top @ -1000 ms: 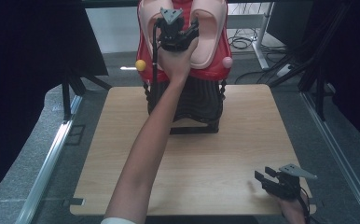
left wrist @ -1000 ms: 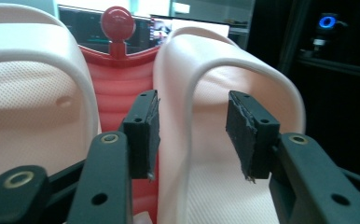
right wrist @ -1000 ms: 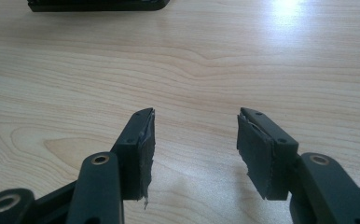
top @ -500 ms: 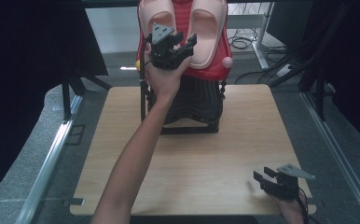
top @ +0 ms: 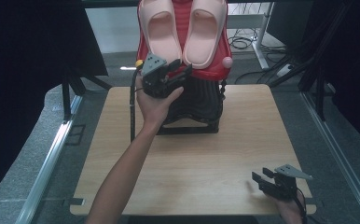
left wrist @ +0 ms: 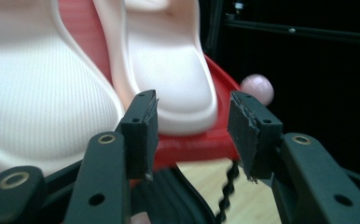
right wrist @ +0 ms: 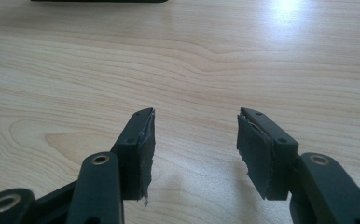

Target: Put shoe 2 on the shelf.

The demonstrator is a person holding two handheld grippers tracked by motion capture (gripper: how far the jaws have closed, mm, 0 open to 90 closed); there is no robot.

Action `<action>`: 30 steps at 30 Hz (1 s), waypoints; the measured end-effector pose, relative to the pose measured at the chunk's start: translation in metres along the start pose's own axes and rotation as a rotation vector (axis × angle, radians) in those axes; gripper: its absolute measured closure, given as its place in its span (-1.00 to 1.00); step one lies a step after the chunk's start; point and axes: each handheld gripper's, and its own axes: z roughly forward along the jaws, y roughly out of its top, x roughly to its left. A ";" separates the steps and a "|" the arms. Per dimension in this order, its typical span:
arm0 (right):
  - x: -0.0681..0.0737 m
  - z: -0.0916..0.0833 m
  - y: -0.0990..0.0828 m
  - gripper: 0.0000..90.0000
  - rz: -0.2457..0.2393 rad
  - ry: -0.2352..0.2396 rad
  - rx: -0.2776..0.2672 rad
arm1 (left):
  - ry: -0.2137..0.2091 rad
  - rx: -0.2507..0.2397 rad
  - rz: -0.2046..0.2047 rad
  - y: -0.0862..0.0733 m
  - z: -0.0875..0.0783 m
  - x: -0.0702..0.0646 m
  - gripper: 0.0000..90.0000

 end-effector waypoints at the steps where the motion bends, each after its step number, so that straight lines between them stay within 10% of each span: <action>1: 0.000 0.000 0.000 0.04 -0.002 0.000 0.000 | -0.012 0.007 0.001 -0.004 -0.003 0.000 0.18; 30: 0.002 0.005 -0.002 0.03 -0.012 0.009 0.022 | -0.104 0.196 -0.075 -0.178 -0.083 0.010 0.15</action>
